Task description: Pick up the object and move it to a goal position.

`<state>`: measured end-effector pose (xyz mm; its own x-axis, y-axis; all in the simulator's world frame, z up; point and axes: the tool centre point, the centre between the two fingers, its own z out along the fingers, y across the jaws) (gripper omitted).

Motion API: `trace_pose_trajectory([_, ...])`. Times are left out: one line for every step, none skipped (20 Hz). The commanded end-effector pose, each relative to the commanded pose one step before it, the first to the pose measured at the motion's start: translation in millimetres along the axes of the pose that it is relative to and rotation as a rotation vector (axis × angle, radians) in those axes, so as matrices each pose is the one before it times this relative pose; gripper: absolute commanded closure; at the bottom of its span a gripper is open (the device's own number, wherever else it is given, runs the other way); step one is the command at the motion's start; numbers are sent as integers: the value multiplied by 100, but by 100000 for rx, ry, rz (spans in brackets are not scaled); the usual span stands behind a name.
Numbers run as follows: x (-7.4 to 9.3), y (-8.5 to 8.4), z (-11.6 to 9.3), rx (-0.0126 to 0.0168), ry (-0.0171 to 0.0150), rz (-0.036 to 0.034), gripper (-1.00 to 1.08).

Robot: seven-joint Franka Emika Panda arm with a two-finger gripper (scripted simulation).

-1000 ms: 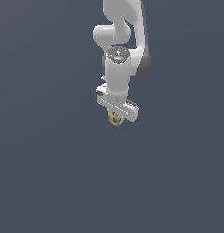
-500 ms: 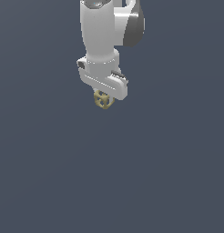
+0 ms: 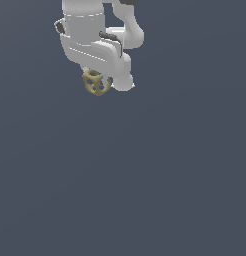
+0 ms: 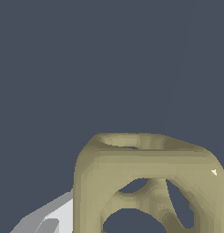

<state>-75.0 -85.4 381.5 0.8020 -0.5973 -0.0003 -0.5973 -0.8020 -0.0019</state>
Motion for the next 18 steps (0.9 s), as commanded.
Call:
trace_pose_trajectory([553,1138,-2573,-65,-81,-28,108])
trace_pose_trajectory([239,412,-969,0,0,0,108])
trace_pose_trajectory([194,330,-921,-52,43,-71,108])
trace_pose_trajectory([220,362,-858,0,0,0,108])
trace_pose_trajectory([210,337,-803,0,0,0,108])
trace_pose_trajectory([199,313,-748,0,0,0,108])
trace_pose_trajectory([189,289,-694,0,0,0,108])
trace_pose_trajectory([153,224,-648,-33,28,-54,108])
trace_pose_trajectory([166,243,-588,0,0,0,108])
trace_pose_trajectory([155,220,-536,0,0,0,108])
trace_pose_trajectory([143,198,-485,0,0,0,108])
trace_pose_trajectory([106,133,-442,-31,27,-55,108])
trace_pose_trajectory([119,156,-387,0,0,0,108])
trace_pose_trajectory([108,136,-343,0,0,0,108])
trace_pose_trajectory([96,119,-300,0,0,0,108])
trace_pose_trajectory([85,102,-260,0,0,0,108])
trace_pose_trajectory([74,86,-222,0,0,0,108])
trace_pose_trajectory([63,72,-185,0,0,0,108])
